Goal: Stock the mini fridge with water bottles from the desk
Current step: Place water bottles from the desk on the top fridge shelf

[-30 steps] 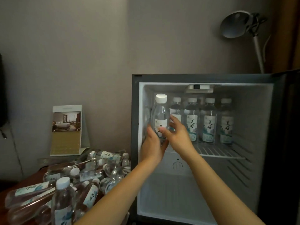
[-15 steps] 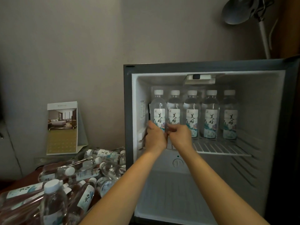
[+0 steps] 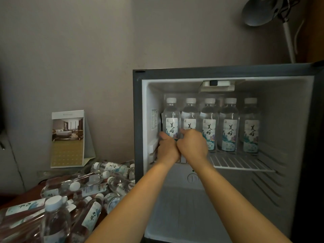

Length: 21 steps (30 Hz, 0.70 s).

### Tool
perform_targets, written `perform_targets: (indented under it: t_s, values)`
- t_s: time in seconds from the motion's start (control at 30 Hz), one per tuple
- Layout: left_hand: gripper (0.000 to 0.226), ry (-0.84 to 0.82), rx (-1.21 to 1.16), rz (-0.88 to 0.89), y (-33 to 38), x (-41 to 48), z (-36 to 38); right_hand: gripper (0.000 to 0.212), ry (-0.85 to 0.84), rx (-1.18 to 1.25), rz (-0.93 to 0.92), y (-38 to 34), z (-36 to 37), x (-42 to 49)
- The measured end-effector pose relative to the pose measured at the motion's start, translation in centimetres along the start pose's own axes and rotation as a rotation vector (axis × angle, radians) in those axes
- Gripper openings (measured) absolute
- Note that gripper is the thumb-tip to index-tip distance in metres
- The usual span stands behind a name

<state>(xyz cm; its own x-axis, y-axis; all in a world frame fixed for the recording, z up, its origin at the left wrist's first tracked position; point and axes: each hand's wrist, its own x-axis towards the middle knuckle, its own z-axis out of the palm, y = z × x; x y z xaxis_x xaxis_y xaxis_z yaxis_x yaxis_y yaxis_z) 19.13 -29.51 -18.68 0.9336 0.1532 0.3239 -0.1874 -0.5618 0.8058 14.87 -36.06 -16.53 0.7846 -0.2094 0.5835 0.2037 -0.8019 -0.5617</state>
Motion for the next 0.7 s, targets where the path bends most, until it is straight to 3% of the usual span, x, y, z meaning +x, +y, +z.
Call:
perform_targets:
  t_s: [0.13, 0.37, 0.6, 0.7]
  values:
    - [0.063, -0.033, 0.012, -0.021, 0.1, 0.7, 0.2, 0.049, -0.047, 0.060, -0.028, 0.3, -0.4, 0.4]
    - [0.053, -0.033, -0.033, -0.060, 0.8, 0.6, 0.0, 0.053, -0.125, 0.058, -0.040, 0.8, -0.3, 0.4]
    - [0.083, -0.128, 0.348, 0.017, -0.4, -0.7, -1.0, 0.060, -0.081, 0.172, -0.039, 1.9, -0.4, -0.1]
    - [0.060, -0.132, 0.443, 0.066, -0.3, -2.2, -2.0, 0.057, -0.049, 0.211, -0.021, 2.5, -0.4, -1.0]
